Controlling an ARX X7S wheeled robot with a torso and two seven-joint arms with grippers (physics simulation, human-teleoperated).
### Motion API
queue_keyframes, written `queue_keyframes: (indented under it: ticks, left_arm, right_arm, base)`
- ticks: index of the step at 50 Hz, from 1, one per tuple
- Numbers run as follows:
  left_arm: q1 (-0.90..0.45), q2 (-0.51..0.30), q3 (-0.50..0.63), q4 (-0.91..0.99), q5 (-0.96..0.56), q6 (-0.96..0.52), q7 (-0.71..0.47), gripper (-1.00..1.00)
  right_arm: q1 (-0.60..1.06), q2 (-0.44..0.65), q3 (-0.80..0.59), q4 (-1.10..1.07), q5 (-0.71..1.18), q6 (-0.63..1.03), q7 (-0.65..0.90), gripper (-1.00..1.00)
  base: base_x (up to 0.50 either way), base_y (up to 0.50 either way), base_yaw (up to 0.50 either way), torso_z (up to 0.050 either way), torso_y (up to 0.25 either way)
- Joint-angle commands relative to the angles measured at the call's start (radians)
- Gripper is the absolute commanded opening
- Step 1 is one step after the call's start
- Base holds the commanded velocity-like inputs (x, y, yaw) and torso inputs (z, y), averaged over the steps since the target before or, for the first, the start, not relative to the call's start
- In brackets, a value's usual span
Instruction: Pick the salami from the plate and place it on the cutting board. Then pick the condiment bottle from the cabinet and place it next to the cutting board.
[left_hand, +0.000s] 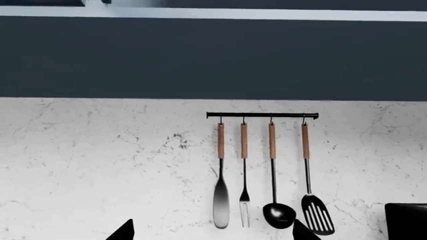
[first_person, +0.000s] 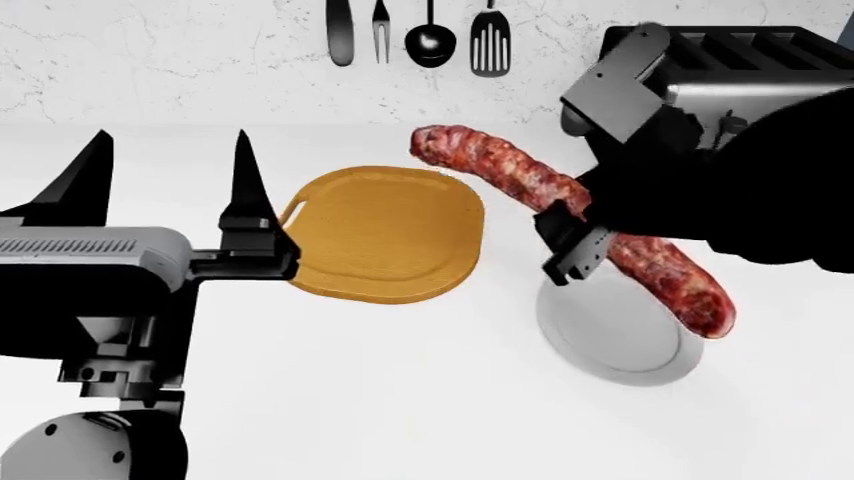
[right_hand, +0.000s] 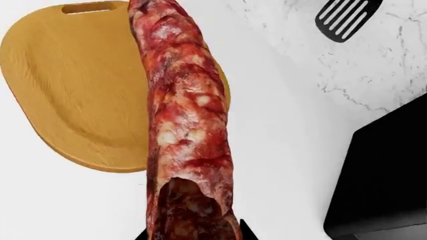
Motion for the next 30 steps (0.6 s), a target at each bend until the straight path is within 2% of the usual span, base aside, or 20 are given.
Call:
queue_keyframes:
  ticks: [1,10,15,22,30]
  left_arm:
    - [-0.002,-0.007,-0.053,0.022,-0.058,-0.019,-0.006,1.0]
    - [-0.009,-0.01,-0.167,0.029,-0.18,-0.041,-0.007,1.0]
    - [-0.013,-0.012,-0.207,0.028,-0.23,-0.047,-0.01,1.0]
    - [-0.014,-0.015,-0.215,0.019,-0.24,-0.038,-0.009,1.0]
    - [-0.017,-0.018,-0.231,0.013,-0.256,-0.036,-0.014,1.0]
  right_arm:
    - [0.109,-0.256,-0.103,0.229,-0.193,-0.1,-0.115,-1.0]
    - [0.126,-0.532,-0.224,0.632,-0.374,-0.289,-0.274,-1.0]
    - [0.127,-0.698,-0.272,0.934,-0.46,-0.447,-0.391,-1.0]
    - [0.107,-0.71,-0.479,0.986,-0.252,-0.575,-0.326,-1.0]
    - [0.052,-0.71,-0.5,1.006,-0.212,-0.624,-0.248,-1.0]
  base:
    - [0.0,0.0,0.0,0.0,0.0]
    - [0.0,0.0,0.0,0.0,0.0]
    - [0.0,0.0,0.0,0.0,0.0]
    - [0.0,0.0,0.0,0.0,0.0]
    - [0.0,0.0,0.0,0.0,0.001]
